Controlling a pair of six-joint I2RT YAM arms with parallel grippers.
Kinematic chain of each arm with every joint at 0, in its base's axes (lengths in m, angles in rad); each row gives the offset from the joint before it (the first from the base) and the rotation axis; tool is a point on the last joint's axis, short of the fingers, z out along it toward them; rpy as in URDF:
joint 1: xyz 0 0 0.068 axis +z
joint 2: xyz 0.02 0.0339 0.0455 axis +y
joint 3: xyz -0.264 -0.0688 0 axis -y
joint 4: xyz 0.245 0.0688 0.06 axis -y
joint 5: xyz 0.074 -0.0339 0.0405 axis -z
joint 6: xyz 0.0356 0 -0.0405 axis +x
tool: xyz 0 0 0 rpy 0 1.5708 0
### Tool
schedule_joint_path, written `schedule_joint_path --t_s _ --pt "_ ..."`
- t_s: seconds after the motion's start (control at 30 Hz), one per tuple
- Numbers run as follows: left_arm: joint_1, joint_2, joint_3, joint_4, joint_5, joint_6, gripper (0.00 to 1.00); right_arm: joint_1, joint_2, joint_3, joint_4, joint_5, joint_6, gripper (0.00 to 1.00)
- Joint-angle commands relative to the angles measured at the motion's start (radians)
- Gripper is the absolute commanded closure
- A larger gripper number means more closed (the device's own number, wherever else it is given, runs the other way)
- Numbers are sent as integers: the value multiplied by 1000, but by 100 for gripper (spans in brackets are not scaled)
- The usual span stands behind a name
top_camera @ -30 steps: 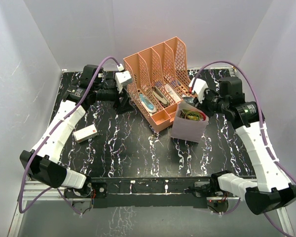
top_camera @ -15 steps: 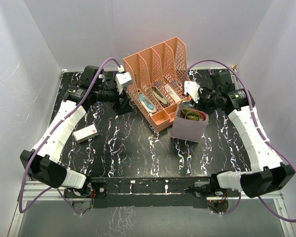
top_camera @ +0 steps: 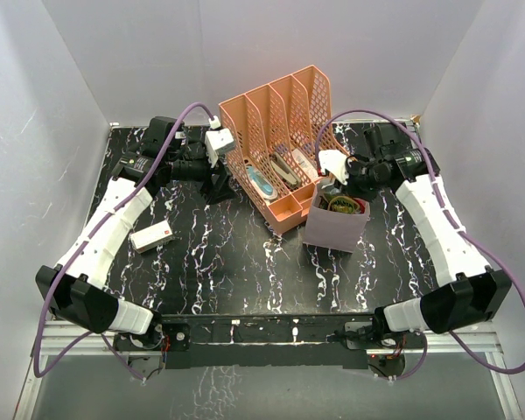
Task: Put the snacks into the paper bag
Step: Place the snack in the paper bag.
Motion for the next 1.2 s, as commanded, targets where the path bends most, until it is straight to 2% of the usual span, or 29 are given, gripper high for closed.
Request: schedule_joint_path --t_s 0.0,0.53,0.8,1.17 --pt "5 -6 -9 -13 16 14 27 -11 24 62 15 -8 -52 92" --pt "8 3 -12 -12 17 17 27 -28 49 79 23 -13 -65 73" --pt "10 0 -12 -13 19 17 27 -27 63 107 30 -48 -42 68" --pt "11 -8 -15 -15 21 22 27 -27 104 113 62 -96 -12 69"
